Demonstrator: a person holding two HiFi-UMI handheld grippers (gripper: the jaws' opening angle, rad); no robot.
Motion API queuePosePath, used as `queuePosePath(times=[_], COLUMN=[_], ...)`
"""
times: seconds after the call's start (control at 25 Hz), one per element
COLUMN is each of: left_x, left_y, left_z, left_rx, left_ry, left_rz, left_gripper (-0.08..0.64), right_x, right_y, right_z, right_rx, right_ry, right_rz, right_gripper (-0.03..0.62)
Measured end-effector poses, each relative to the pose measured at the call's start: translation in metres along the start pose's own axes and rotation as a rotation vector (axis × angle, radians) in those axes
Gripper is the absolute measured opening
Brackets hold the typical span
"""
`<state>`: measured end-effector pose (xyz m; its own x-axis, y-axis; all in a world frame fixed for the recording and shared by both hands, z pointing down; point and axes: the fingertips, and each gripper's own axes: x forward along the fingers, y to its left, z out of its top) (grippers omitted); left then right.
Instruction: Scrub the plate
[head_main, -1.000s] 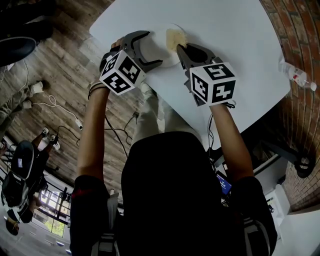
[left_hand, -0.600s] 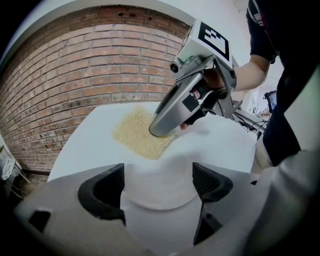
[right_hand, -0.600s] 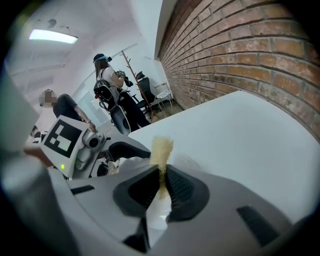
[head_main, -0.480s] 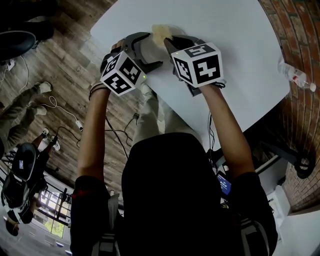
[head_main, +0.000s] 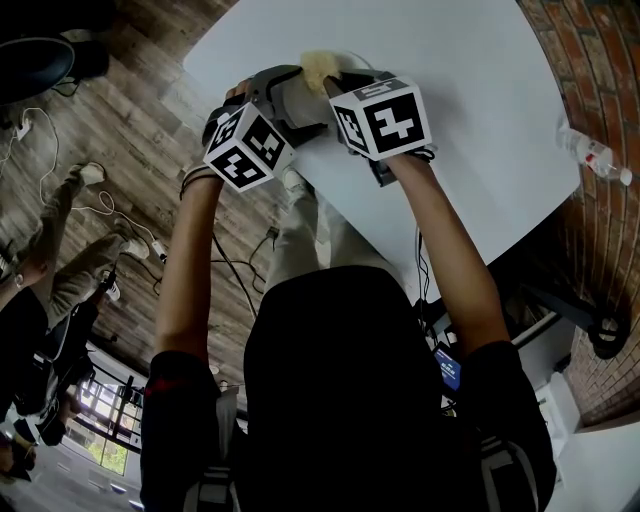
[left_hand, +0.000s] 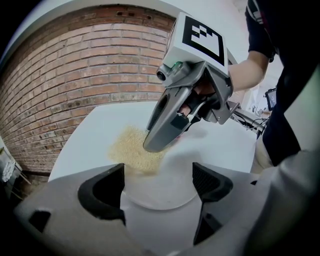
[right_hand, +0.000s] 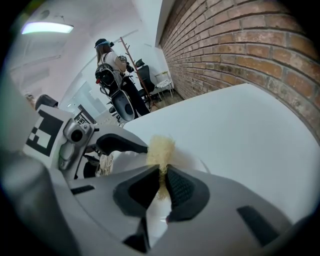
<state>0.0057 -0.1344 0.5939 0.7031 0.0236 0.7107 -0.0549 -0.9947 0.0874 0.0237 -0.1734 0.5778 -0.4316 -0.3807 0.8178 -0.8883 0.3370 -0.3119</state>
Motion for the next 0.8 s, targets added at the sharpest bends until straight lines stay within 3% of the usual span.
queuePosePath(times=[0.52, 0.8], left_x=[-0.001, 0.000], left_y=[0.000, 0.000], left_z=[0.000, -0.001], left_rx=[0.011, 0.009], left_ry=[0.005, 0.005], left_rz=[0.005, 0.008], left_gripper=[0.403, 0.403], right_x=[0.001, 0.000], right_y=[-0.008, -0.011], right_z=[-0.003, -0.004], right_rx=[-0.020, -0.016], right_ry=[0.045, 0.033], right_rz=[-0.059, -0.039], right_gripper=[0.040, 0.040])
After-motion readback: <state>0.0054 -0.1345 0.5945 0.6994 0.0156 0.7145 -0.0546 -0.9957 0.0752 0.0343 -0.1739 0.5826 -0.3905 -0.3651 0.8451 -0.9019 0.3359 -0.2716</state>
